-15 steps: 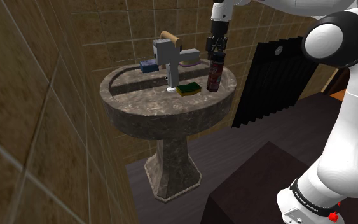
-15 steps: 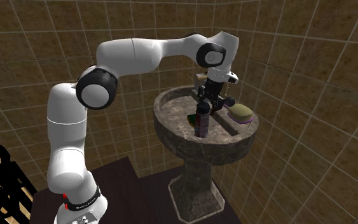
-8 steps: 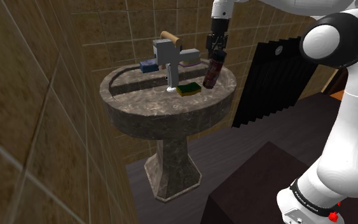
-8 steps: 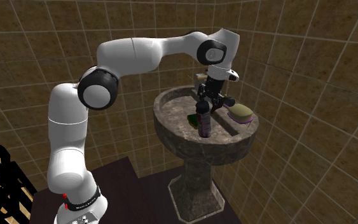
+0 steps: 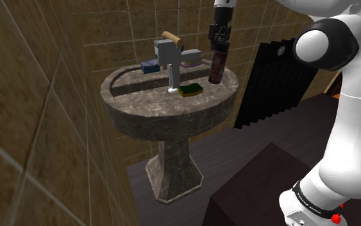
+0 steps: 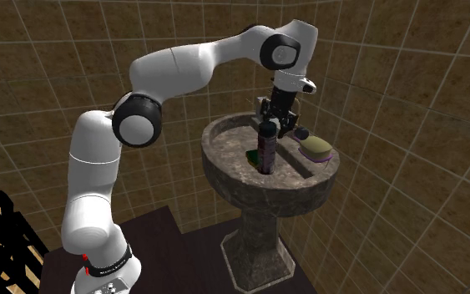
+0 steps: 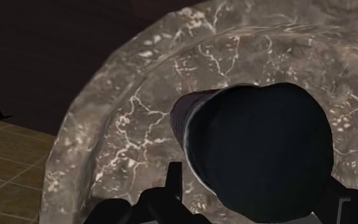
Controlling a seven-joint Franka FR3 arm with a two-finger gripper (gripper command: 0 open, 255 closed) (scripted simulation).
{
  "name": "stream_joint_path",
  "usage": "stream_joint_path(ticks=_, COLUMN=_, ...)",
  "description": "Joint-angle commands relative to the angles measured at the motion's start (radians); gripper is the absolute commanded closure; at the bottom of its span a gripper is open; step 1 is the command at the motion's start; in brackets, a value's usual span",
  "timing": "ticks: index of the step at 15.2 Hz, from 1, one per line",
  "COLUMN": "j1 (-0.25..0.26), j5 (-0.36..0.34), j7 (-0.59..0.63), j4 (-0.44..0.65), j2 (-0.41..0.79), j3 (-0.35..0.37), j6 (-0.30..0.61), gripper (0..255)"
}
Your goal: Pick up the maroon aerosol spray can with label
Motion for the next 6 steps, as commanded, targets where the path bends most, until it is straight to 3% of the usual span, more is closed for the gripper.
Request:
stream_joint_path(ticks=1, j1=-0.006, j5=0.005, j7=0.003, j4=0.060, j2=0.020, j3=0.000, j6=-0.040, gripper=255)
stream_joint_path(ticks=4, j1=-0.019, j5=0.015, j7=0.012, j4=0.179, j2=0.067, j3=0.002, j6=-0.111, gripper=255)
stream_joint_path(ticks=6, j1=-0.019, j5=0.016, j7=0.012, j4=0.186, j2=0.070, j3=0.003, j6=-0.115, gripper=255)
